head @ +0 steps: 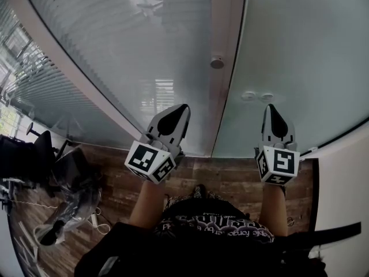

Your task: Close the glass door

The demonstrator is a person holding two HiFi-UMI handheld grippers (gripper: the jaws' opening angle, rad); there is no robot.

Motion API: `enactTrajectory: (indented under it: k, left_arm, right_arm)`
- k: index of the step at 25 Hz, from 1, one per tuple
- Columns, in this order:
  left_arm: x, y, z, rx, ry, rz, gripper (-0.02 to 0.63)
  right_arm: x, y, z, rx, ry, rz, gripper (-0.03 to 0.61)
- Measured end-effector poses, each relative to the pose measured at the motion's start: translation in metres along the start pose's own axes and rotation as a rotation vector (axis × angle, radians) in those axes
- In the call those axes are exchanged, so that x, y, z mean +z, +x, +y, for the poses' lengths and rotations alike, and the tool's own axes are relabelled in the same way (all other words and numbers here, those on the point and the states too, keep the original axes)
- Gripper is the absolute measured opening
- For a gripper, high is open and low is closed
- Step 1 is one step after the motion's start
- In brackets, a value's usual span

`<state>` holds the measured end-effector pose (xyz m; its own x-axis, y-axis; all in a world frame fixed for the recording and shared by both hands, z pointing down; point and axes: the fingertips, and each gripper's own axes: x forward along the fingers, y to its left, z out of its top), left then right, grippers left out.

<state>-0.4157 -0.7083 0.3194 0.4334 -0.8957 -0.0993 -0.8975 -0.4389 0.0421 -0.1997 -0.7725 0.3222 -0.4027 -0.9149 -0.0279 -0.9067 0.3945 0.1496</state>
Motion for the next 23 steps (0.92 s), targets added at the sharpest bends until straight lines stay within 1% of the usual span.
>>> enactTrajectory:
  k: [5,9,12,16,23]
  left_arm:
    - [0.000,-0.002,-0.004,0.008,-0.001,0.002,-0.006]
    - [0.003,-0.007,-0.007,0.009,-0.011,-0.014,-0.006]
    - [0.007,-0.012,-0.008,0.026,-0.008,-0.011,-0.006]
    - [0.004,-0.022,-0.008,0.037,-0.004,-0.014,-0.006]
    - [0.011,-0.028,-0.010,0.056,-0.010,-0.018,-0.006]
  right_arm:
    - [0.003,-0.003,0.004,0.013,-0.004,-0.013,0.003]
    - [0.000,-0.005,-0.002,0.009,0.027,-0.013,0.003]
    - [0.004,-0.004,-0.007,0.002,0.025,-0.012,0.003]
    - [0.001,-0.008,-0.002,0.005,0.019,-0.015,0.003]
    - [0.003,-0.011,0.002,0.032,0.021,-0.006,0.003]
